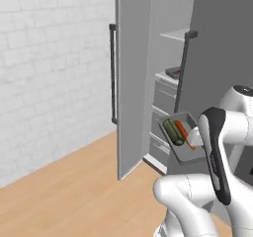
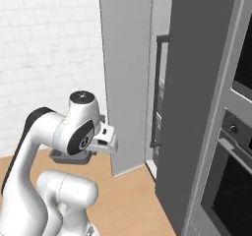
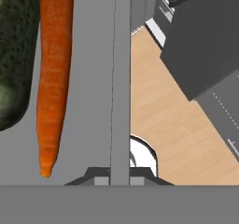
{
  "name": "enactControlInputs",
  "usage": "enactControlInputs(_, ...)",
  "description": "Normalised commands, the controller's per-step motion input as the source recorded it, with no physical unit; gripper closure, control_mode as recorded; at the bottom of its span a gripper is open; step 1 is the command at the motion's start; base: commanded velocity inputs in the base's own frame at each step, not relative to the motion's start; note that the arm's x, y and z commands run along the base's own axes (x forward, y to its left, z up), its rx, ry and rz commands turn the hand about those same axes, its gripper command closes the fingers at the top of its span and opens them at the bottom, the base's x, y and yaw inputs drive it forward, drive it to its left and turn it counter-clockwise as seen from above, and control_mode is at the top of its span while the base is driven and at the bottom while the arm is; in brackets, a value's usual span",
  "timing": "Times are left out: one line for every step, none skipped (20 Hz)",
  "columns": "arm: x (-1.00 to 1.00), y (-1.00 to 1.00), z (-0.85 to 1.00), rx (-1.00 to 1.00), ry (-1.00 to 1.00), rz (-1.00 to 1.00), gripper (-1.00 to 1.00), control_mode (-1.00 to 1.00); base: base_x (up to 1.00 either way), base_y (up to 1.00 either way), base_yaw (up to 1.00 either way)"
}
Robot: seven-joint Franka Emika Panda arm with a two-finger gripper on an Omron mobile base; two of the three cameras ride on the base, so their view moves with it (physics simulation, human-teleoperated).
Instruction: Take the meat container that has the chicken drumstick and place it on the second highest rack of the freezer. Then take the vegetable container that has the carrot and cucumber and place it on the highest rack of the freezer.
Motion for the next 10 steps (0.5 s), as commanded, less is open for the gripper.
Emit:
enactControlInputs(0.0, 0.0, 0.0, 0.0, 0.0, 0.0, 1.0, 1.0, 1.0, 0.58, -0.35)
enactControlInputs(0.0, 0.0, 0.0, 0.0, 0.0, 0.0, 1.0, 1.0, 1.0, 0.66, -0.48)
enactControlInputs(0.0, 0.0, 0.0, 0.0, 0.0, 0.0, 1.0, 1.0, 0.96, 0.79, -0.56)
enactControlInputs(0.0, 0.0, 0.0, 0.0, 0.0, 0.0, 1.0, 1.0, 0.96, 0.78, -0.59)
enactControlInputs(0.0, 0.0, 0.0, 0.0, 0.0, 0.0, 1.0, 1.0, 0.96, 0.77, -0.61)
enactControlInputs(0.0, 0.0, 0.0, 0.0, 0.0, 0.0, 1.0, 1.0, 0.95, 0.72, -0.61)
enactControlInputs(0.0, 0.0, 0.0, 0.0, 0.0, 0.0, 1.0, 1.0, 0.93, 0.63, -0.59)
enactControlInputs(0.0, 0.0, 0.0, 0.0, 0.0, 0.0, 1.0, 1.0, 0.95, 0.49, -0.53)
enactControlInputs(0.0, 0.0, 0.0, 0.0, 0.0, 0.0, 1.0, 1.0, 0.93, 0.3, -0.46)
enactControlInputs(0.0, 0.0, 0.0, 0.0, 0.0, 0.0, 1.0, 1.0, 0.79, 0.26, -0.44)
